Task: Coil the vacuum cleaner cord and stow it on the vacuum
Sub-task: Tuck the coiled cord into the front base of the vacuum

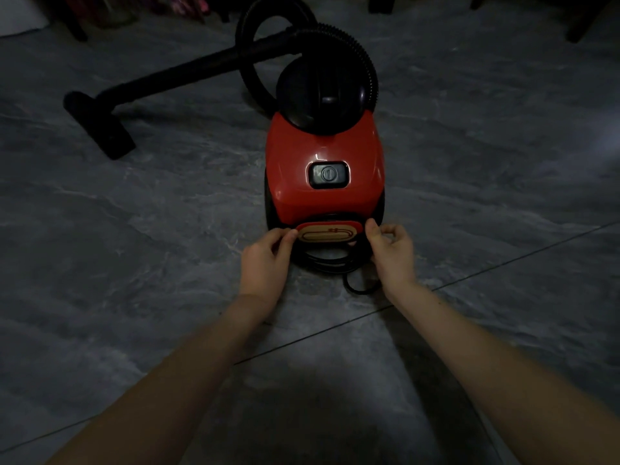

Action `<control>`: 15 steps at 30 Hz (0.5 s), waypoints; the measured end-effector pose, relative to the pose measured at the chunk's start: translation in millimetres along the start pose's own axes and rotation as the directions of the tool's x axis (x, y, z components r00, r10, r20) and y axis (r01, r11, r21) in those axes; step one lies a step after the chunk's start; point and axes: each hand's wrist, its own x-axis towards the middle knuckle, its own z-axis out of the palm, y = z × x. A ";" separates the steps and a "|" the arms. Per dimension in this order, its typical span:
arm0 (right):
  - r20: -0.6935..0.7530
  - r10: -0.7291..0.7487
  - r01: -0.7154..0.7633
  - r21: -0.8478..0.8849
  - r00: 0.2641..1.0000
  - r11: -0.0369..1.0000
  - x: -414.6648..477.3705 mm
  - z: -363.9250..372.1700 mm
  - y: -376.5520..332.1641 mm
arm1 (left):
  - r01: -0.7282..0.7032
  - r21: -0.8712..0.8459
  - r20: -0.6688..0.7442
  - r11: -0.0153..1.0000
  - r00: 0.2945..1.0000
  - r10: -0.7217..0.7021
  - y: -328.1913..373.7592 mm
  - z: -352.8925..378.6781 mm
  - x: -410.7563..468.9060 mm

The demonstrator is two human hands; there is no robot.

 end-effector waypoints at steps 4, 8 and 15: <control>0.096 -0.177 0.182 -0.043 0.979 0.982 -8.2 -4.9 -6.5 | -0.037 0.032 0.016 0.999 0.999 0.036 -4.7 -4.3 -2.3; 0.160 -0.278 0.298 -0.118 0.947 0.947 -12.5 -6.6 -10.8 | -0.001 0.006 -0.006 1.000 1.000 0.001 0.4 -2.2 -3.9; 0.307 -0.667 0.655 -0.664 0.679 0.362 -4.2 -26.0 -8.2 | 0.115 -0.124 0.007 0.986 0.993 -0.115 -5.3 4.9 -7.4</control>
